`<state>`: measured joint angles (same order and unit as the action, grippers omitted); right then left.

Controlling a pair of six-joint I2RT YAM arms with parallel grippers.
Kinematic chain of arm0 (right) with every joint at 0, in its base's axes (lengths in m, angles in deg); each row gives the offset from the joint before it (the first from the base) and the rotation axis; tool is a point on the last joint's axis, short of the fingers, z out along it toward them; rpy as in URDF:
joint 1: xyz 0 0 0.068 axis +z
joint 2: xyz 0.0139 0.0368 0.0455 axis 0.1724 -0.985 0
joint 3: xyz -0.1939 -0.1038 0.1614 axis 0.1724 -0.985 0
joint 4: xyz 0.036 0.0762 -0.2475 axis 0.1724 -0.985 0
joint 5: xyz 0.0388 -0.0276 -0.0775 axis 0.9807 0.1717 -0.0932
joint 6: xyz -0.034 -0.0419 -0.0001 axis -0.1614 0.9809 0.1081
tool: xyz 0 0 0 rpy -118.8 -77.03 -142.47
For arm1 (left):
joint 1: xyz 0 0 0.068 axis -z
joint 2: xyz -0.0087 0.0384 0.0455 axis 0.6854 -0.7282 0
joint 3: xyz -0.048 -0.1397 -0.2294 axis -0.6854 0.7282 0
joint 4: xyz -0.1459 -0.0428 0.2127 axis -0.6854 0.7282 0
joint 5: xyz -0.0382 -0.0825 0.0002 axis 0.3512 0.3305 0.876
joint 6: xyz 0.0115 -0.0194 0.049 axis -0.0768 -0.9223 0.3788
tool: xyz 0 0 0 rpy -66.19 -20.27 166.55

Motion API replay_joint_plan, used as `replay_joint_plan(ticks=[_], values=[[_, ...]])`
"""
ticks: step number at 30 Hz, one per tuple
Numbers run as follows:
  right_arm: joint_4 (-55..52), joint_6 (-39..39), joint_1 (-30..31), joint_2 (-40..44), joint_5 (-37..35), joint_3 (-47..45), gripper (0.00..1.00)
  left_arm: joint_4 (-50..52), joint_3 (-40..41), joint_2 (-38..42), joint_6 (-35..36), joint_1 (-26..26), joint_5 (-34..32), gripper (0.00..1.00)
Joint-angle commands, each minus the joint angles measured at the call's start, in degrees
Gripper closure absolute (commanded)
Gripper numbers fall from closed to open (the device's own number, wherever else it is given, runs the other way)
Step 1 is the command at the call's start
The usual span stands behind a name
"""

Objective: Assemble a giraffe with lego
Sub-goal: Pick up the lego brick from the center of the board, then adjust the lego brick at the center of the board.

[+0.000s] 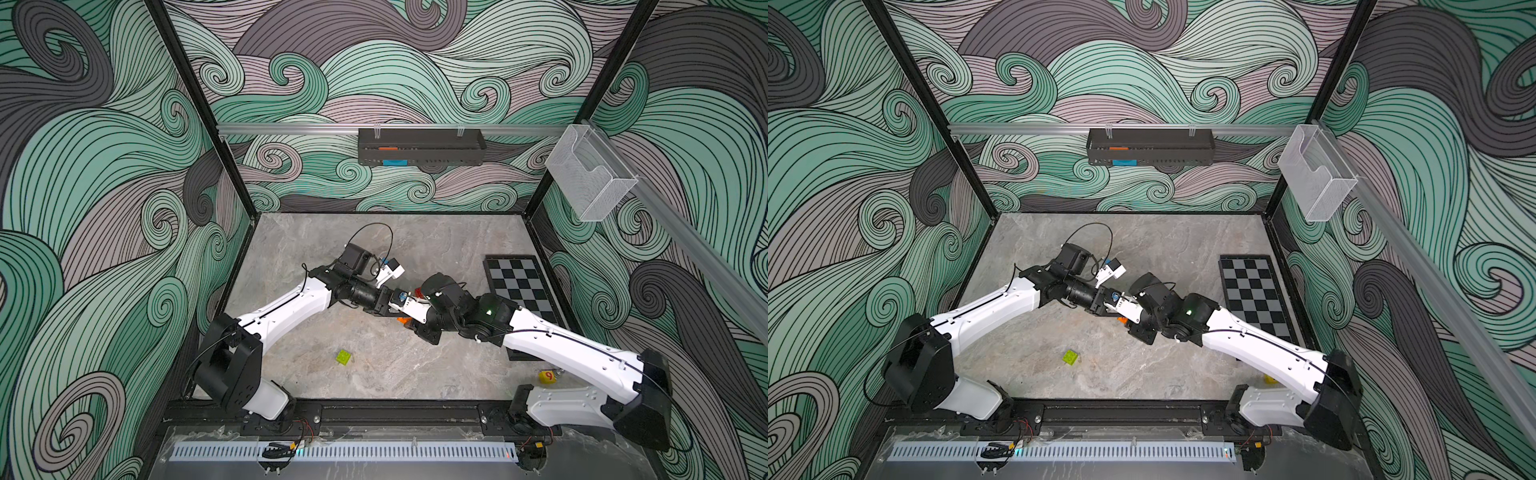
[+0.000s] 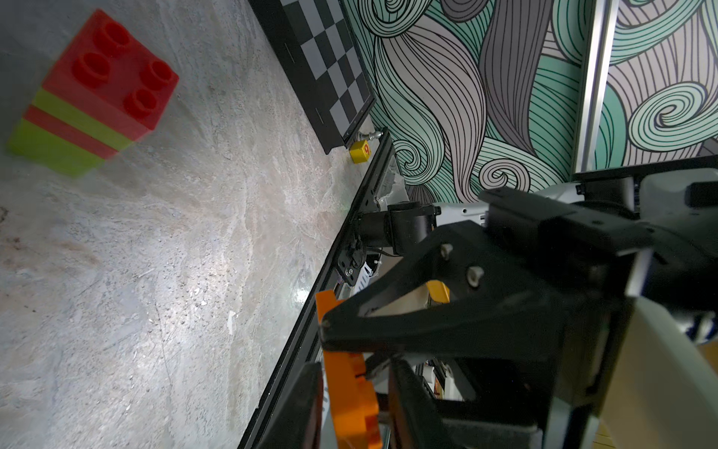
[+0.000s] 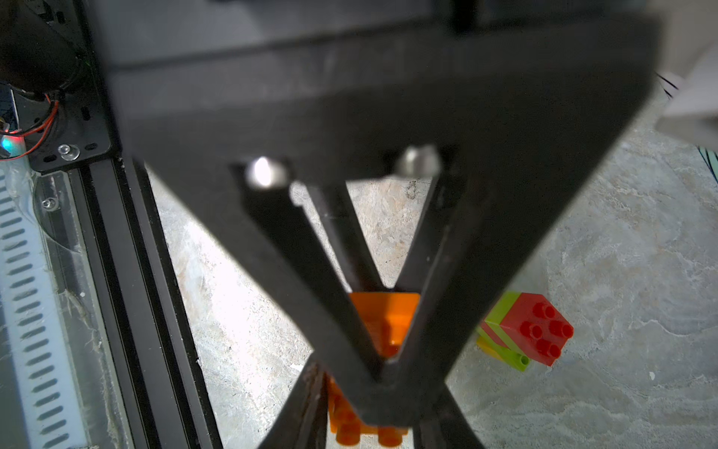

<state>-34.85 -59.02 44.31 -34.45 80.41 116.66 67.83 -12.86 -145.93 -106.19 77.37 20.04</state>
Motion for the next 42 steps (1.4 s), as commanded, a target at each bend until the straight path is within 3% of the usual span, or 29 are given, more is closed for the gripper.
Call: replay_joint_plan(ticks=[1,4,5,6,8,10,13,16,21,27,30,35,42], values=[[1.57,0.21,-0.41,-0.22,-0.77,1.84,1.00,1.04,-1.14,-0.10,2.48,0.88,1.51,0.73],[1.53,0.12,-0.59,0.48,-1.11,1.67,0.98,1.13,-1.04,0.26,2.72,0.93,1.48,0.90],[1.57,0.08,-0.63,0.87,-1.34,1.53,0.92,1.13,-1.04,0.42,2.83,0.83,1.48,0.98],[1.50,-0.09,-0.75,1.32,-1.55,1.24,0.84,1.13,-1.01,0.52,2.81,0.70,1.48,1.00],[1.53,-0.51,-1.05,2.61,-1.66,0.55,0.61,1.22,-1.10,0.70,2.79,0.39,1.48,1.00],[1.53,-1.36,-1.38,4.45,-1.18,-0.54,0.49,1.14,-1.56,0.79,2.13,-0.42,1.49,1.00],[1.53,-5.59,-5.18,8.96,2.49,-2.57,0.39,2.13,-3.92,-0.05,0.25,-3.13,2.15,1.00],[1.57,-11.22,-12.29,13.30,8.97,-4.31,0.35,-1.00,-5.42,-1.22,-3.83,-6.55,1.30,1.00],[1.70,-21.40,-25.03,11.98,13.57,-4.17,0.37,-28.32,2.84,-1.73,-24.06,-10.79,-2.29,1.00],[3.00,-32.05,-36.35,-2.84,16.94,1.44,0.43,-58.68,13.73,-6.35,-46.77,-10.63,-9.70,1.00],[6.02,-35.27,-39.40,-11.53,20.94,4.80,0.49,-62.20,14.90,-6.16,-46.74,-8.92,-12.95,1.00],[5.74,-35.56,-39.64,-26.83,24.72,13.57,0.60,-64.31,14.67,-5.89,-46.56,-4.99,-13.34,1.00],[7.50,-35.80,-38.34,-36.58,28.71,15.84,0.65,-62.09,16.16,-5.54,-48.06,-4.34,-14.24,1.00]])
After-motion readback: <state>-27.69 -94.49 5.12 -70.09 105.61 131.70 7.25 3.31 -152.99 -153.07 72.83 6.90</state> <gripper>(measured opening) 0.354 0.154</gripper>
